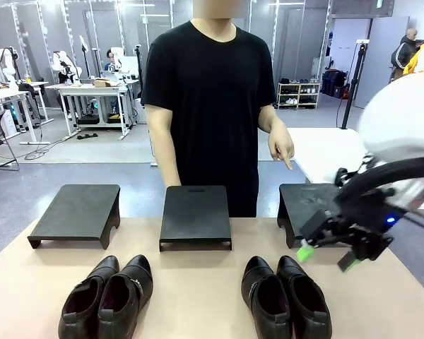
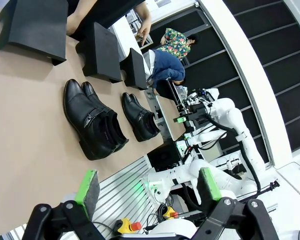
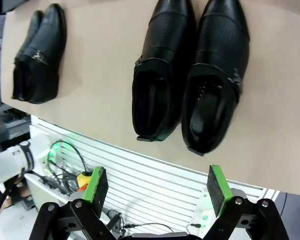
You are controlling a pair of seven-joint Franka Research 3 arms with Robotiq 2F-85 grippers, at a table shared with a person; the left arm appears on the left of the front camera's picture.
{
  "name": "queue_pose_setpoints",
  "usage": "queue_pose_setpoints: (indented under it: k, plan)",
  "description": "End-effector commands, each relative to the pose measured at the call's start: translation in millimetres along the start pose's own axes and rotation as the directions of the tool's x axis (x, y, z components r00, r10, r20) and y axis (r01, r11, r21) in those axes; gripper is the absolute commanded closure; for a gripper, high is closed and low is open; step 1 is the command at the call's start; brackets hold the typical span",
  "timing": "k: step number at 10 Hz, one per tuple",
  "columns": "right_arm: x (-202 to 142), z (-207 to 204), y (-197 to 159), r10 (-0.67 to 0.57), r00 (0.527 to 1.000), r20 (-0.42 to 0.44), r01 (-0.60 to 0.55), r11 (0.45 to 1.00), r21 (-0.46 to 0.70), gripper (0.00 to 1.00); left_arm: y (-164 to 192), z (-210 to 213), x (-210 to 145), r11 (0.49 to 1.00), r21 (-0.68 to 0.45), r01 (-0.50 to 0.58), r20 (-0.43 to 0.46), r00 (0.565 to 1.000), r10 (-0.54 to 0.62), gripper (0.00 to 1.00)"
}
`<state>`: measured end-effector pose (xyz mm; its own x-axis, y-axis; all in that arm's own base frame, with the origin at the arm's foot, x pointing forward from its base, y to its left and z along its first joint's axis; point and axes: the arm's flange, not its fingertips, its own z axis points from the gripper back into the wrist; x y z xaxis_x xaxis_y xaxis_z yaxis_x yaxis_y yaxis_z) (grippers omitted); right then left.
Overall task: Place the shoes on the stand as instructed by the person.
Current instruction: Pick up one pair of Shoes and place it on the Shoes Stand indicated by the person.
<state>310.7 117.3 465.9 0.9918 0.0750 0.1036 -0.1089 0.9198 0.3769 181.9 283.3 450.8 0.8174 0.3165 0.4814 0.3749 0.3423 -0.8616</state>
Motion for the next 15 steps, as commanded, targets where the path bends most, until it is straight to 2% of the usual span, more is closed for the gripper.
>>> queue_pose_setpoints:
  k: [1, 4, 6, 8, 11, 14, 15]
  plan:
    - [-9.8, -44.2, 3.6, -0.064, 0.998, 0.006, 0.064, 0.996, -0.061, 0.0, -1.1, 1.2, -0.1, 1.0, -0.007, 0.008, 0.003, 1.0, -0.008, 0.0]
    - [-1.2, -83.8, 7.2, -0.119, 0.993, 0.009, 0.119, 0.987, -0.109, 0.0, -1.1, 1.2, -0.1, 1.0, -0.007, 0.008, 0.003, 1.0, -0.008, 0.0]
    - [4.0, -102.9, -3.3, -0.134, 0.991, 0.013, 0.134, 0.976, -0.169, 0.0, -1.1, 1.2, -0.1, 1.0, -0.007, 0.008, 0.003, 1.0, -0.008, 0.0]
    - [9.7, -114.8, -14.6, -0.151, 0.988, 0.023, 0.152, 0.972, -0.177, 0.0, -1.1, 1.2, -0.1, 1.0, -0.007, 0.008, 0.003, 1.0, -0.008, 0.0]
    - [18.3, -141.3, -22.7, -0.143, 0.989, 0.042, 0.148, 0.964, -0.22, 0.0, -1.1, 1.2, -0.1, 1.0, -0.007, 0.008, 0.003, 1.0, -0.008, 0.0]
    - [15.9, -162.1, -17.4, -0.127, 0.992, 0.011, 0.126, 0.958, -0.257, 0.0, -1.1, 1.2, -0.1, 1.0, -0.007, 0.008, 0.003, 1.0, -0.008, 0.0]
    - [15.2, -169.9, -15.5, -0.114, 0.994, 0.001, 0.11, 0.956, -0.273, 0.07, -1.1, 1.2, -0.1, 1.0, -0.007, 0.008, 0.003, 1.0, -0.008, 0.0]
